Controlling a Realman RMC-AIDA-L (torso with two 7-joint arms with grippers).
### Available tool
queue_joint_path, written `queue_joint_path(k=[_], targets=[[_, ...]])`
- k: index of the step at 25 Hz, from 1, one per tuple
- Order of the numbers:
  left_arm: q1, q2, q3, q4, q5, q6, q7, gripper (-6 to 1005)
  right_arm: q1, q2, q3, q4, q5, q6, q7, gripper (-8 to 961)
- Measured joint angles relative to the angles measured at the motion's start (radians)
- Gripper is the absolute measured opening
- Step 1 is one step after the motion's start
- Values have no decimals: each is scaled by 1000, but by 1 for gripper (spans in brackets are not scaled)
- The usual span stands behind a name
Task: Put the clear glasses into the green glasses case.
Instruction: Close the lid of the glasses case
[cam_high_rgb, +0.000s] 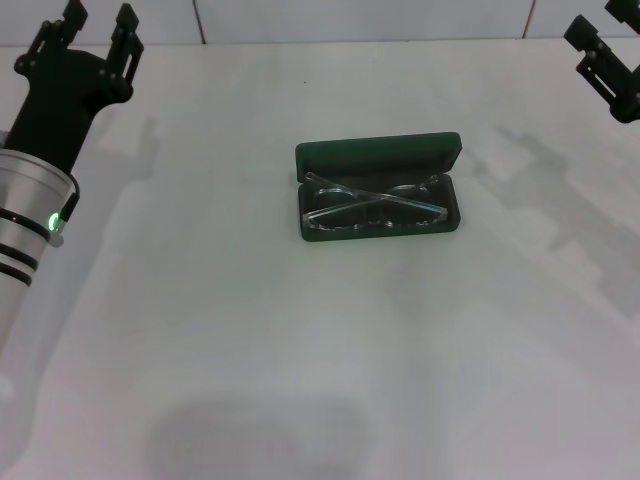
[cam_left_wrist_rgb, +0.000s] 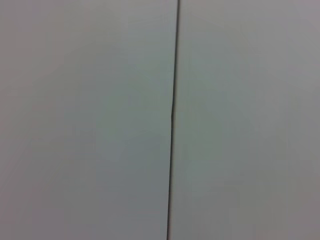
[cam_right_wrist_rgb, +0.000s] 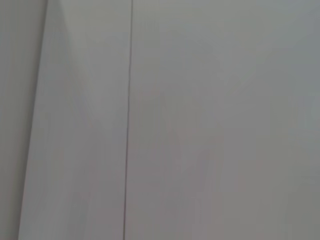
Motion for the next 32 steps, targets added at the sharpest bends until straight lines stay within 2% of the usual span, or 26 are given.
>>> queue_joint_path(k=[2,5,8,10,11,13,17,19,22,23,27,32], targets=[[0,0,0,-2,0,9,-27,585,2,-2,-4,0,1,11,3,422],[1,8,49,33,60,22,-199,587,3,-4,-4,-4,1,30,8,520],[5,31,185,195,212,-68,-465,589,0,-6,-1,-10,2,35,31,641],[-3,53,277,322,344,-175,-681,590,-10,-8,8,-22,7,27,52,722],[-18,67,320,384,427,-227,-796,591,-14,-9,12,-26,12,21,57,728],[-46,73,339,419,515,-265,-904,610,-27,-10,19,-30,38,-1,62,739],[-110,58,343,443,603,-386,-986,649,-52,-11,21,-32,84,-33,59,748],[-150,46,345,442,667,-499,-1032,722,-56,-11,20,-33,87,-41,57,747],[-204,30,346,437,837,-598,-1133,832,-57,-10,19,-32,88,-43,57,745],[-216,27,347,438,889,-601,-1160,869,-57,-9,18,-31,88,-43,57,745],[-254,18,354,444,1028,-601,-1241,880,-59,-8,17,-28,88,-41,58,745],[-264,17,416,447,1041,-597,-1265,893,-57,-10,16,-27,85,-37,59,745]])
